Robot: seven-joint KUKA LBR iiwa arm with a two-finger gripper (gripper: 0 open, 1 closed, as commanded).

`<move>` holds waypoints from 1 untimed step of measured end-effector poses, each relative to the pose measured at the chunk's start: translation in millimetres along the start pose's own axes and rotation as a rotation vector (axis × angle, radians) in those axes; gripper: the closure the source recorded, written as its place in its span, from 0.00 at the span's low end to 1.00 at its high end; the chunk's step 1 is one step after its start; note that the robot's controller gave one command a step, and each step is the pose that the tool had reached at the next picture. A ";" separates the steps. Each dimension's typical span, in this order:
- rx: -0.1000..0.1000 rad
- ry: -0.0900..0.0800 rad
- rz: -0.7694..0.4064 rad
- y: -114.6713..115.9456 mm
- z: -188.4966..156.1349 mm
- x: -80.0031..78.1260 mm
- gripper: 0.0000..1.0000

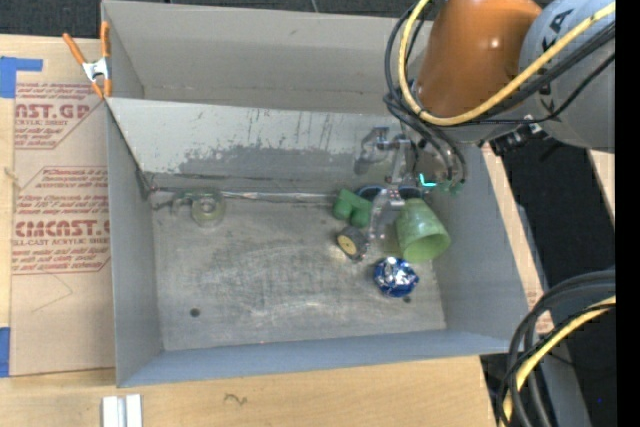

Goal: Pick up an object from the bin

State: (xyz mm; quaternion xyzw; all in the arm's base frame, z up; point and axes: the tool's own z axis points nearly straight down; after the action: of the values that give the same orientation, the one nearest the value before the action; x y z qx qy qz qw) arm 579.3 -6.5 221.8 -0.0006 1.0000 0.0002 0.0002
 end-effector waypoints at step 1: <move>0.002 -0.007 -0.430 -59.2 131.1 7.4 0.00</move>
Offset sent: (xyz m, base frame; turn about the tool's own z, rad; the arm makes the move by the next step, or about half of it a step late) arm -0.0117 -0.0671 -0.1518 -0.4455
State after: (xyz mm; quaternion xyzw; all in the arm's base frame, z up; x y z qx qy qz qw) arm 572.0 -65.7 90.7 -0.2141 0.9768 -0.0008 0.0039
